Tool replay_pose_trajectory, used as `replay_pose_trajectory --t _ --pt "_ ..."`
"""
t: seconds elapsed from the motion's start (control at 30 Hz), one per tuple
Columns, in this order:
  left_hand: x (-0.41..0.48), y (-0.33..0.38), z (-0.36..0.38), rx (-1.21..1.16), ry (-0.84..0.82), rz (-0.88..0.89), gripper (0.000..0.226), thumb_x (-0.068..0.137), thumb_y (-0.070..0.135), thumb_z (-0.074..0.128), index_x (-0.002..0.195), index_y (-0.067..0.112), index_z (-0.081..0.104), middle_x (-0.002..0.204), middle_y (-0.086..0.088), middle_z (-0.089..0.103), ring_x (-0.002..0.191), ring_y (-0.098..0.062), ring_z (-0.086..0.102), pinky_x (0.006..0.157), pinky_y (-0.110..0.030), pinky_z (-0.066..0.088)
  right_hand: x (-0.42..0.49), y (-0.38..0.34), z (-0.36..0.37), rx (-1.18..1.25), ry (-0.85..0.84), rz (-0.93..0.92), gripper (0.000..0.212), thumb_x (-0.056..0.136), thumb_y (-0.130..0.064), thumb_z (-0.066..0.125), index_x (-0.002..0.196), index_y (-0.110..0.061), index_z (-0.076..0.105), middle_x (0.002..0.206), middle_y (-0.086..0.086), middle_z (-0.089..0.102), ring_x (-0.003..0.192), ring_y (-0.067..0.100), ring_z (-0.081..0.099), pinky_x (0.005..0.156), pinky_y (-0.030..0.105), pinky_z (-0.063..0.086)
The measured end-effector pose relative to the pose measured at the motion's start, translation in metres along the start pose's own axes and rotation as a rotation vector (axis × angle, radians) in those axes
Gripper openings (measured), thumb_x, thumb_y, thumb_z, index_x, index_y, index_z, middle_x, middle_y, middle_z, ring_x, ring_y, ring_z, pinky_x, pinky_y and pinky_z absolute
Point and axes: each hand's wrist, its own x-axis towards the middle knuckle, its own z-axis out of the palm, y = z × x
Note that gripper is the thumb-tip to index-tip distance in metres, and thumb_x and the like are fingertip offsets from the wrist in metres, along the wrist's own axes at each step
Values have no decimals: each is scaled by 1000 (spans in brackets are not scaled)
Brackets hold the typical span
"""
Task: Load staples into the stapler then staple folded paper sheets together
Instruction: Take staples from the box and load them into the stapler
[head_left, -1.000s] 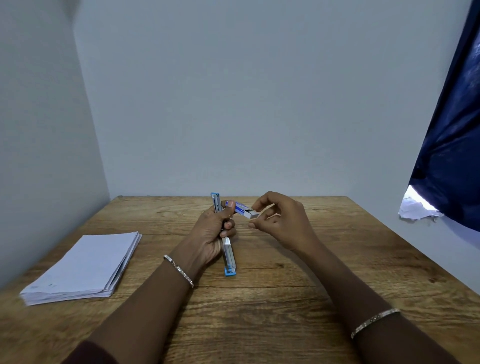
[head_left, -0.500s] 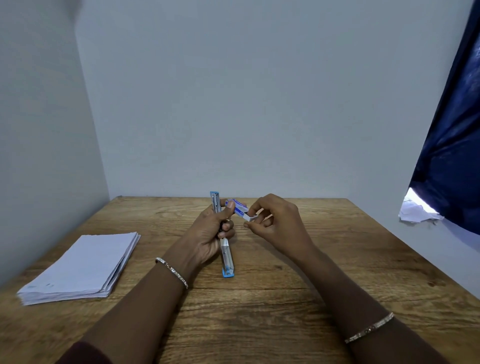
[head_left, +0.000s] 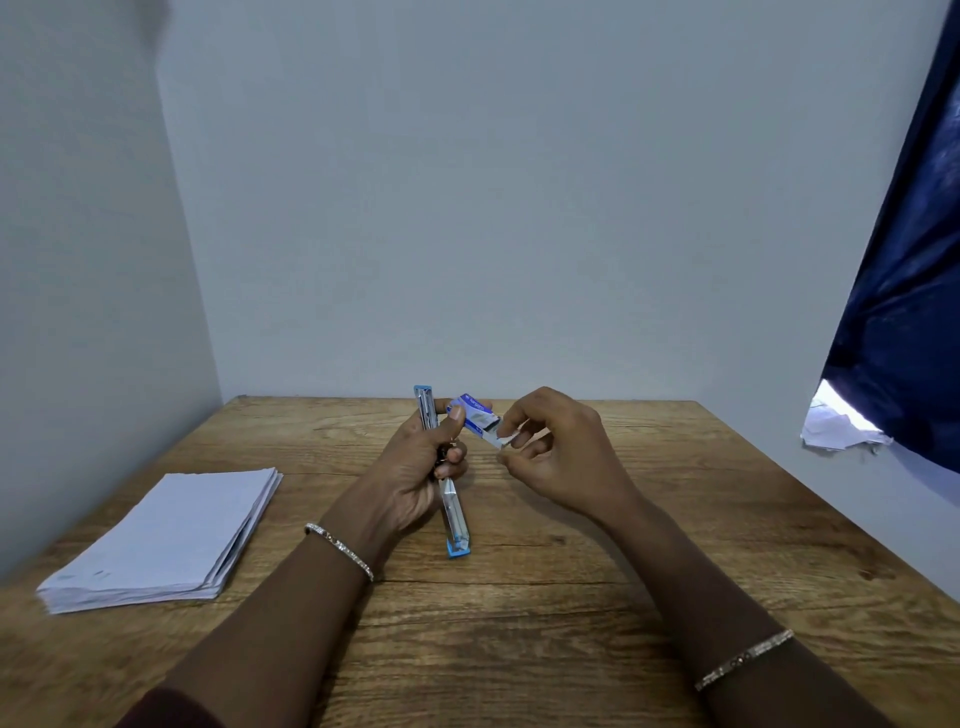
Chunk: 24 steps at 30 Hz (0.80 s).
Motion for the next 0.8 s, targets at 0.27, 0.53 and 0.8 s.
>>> replay_pose_trajectory --t 0.27,0.53,0.8 --pt "-1 0 1 109 -43 34 7 98 7 59 97 12 53 89 -9 78 40 -9 44 32 -17 31 5 0 -7 186 61 299 4 83 -14 73 81 -17 75 84 -11 75 68 11 74 71 43 64" --pt "0 -4 0 240 -42 117 11 97 11 62 100 13 52 75 -9 67 36 -10 46 32 -17 31 4 -2 -4 45 -23 331 6 82 -12 77 81 -17 79 70 -13 73 63 12 74 67 29 61" --pt "-1 -12 4 299 -66 138 10 98 11 62 98 14 53 69 -9 70 33 -11 47 33 -17 31 4 0 0 -92 -30 343 8 74 -23 87 79 -18 84 71 -5 77 61 8 69 66 25 50"
